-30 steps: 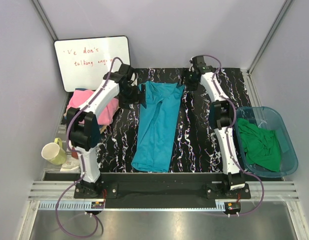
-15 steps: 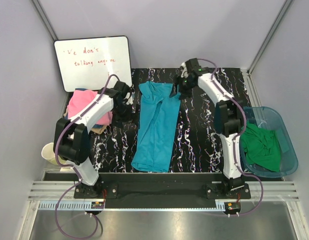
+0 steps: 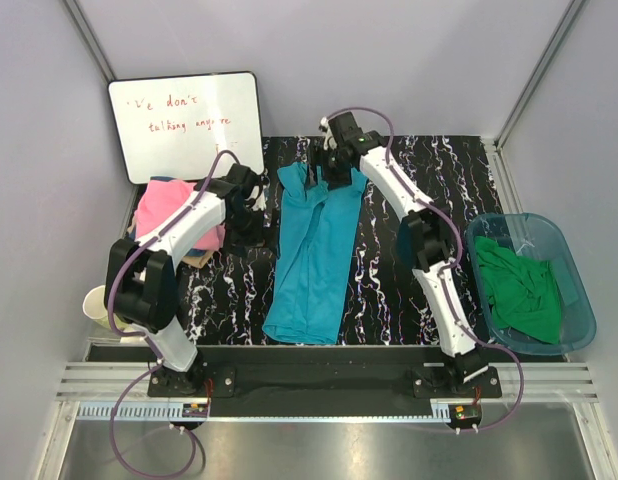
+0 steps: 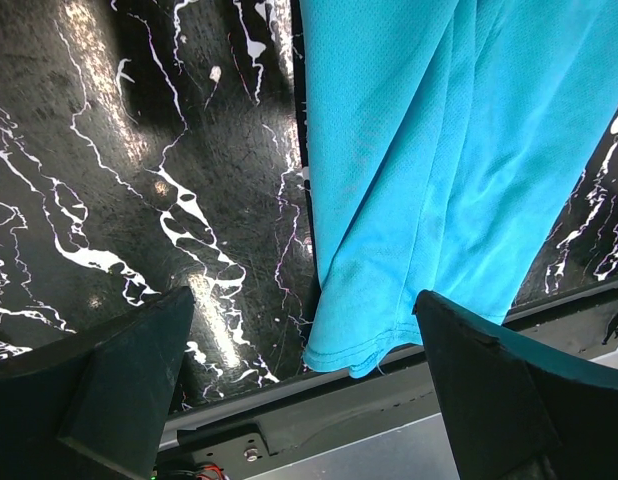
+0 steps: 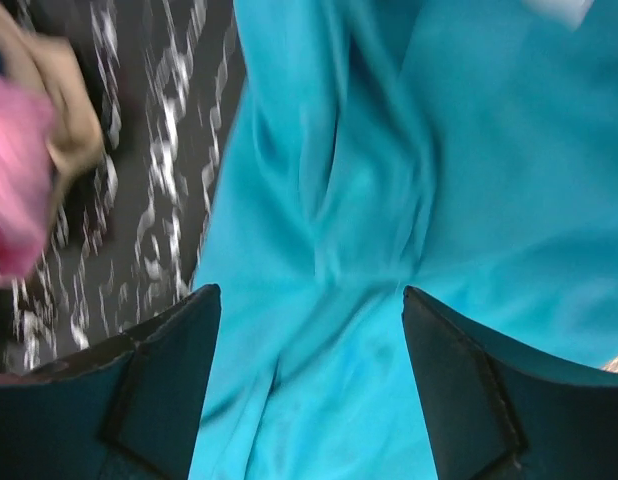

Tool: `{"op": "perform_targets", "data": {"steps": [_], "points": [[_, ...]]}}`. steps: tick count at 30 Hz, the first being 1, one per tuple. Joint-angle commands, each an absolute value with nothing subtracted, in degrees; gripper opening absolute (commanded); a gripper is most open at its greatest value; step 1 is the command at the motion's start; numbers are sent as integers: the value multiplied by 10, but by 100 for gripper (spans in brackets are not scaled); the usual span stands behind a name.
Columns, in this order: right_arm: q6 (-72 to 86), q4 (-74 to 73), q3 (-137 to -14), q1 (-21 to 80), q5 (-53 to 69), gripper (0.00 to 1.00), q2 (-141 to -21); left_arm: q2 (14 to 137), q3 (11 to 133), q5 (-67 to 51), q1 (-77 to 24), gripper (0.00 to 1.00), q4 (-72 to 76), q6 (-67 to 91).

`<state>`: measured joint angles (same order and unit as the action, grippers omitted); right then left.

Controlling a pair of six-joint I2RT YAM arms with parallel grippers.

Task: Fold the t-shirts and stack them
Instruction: Rotate the tshirt 90 degrees

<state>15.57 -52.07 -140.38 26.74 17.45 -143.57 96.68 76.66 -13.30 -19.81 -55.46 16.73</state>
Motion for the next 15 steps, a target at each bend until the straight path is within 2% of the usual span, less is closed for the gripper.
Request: {"op": "perform_targets", "data": {"steps": [1,2,3,7,15], "points": [[137,-522,-1575,261,113,84,-1494,939,753,-145,-200,99,-539,164],[140,-514,-1591,261,113,89,-1505,940,751,-145,-200,99,-536,165],[148,-502,-1600,261,115,91,-1520,940,746,-144,-200,99,-532,166],[171,-409,-1568,262,131,91,-1535,949,742,-153,-200,99,-513,177],[199,-360,-1584,263,135,87,-1585,958,739,-167,-200,99,-495,178]]}}
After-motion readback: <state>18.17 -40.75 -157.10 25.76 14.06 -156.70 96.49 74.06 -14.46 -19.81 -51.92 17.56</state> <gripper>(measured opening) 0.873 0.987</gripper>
